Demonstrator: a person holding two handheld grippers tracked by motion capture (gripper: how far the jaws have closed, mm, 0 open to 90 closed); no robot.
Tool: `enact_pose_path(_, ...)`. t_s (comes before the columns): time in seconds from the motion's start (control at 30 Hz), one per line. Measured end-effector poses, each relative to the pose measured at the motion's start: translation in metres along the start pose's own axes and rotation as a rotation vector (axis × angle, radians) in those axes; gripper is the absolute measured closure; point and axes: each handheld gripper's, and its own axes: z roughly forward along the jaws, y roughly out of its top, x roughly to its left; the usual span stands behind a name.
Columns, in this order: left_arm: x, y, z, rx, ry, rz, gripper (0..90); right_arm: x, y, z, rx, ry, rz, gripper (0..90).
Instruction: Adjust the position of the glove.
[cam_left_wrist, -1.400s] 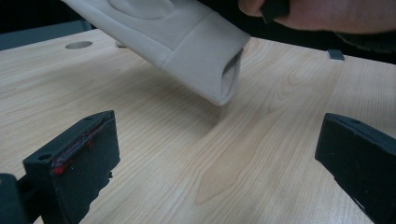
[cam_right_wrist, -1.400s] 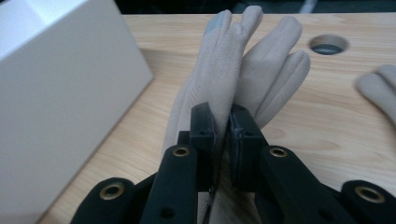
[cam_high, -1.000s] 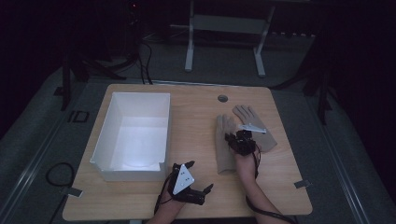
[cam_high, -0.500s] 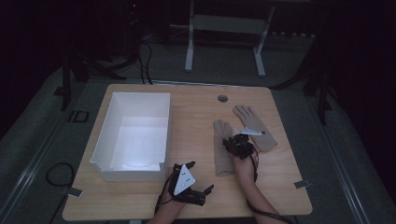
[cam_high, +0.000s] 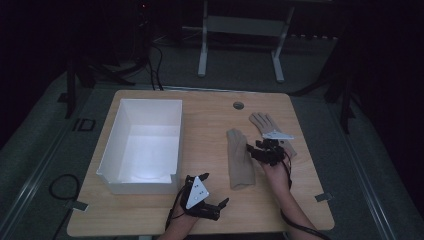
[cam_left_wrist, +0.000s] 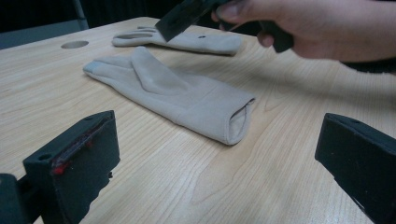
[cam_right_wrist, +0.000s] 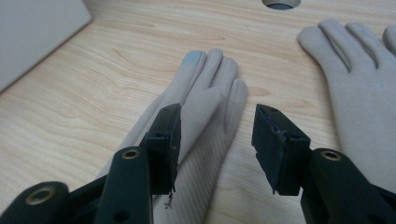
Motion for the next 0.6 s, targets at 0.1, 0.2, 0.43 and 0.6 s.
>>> enact_pose_path(0.1, 0.000, 0.000, 0.000, -0.003, -0.001, -0.005, 0.2, -0.007, 0.001, -0.006, -0.009, -0.021, -0.010, 51.0)
enact_pose_path(0.2, 0.000, 0.000, 0.000, -0.001, -0.001, -0.004, 0.2, -0.024, 0.003, -0.017, -0.019, -0.030, -0.005, 51.5)
enact_pose_path(0.43, 0.000, 0.000, 0.000, -0.001, -0.001, -0.003, 0.2, -0.048, 0.003, -0.027, -0.008, -0.058, -0.037, 51.1)
enact_pose_path(0.6, 0.000, 0.000, 0.000, -0.001, -0.001, -0.005, 0.2, -0.067, 0.004, -0.029, 0.000, -0.064, -0.063, 50.9)
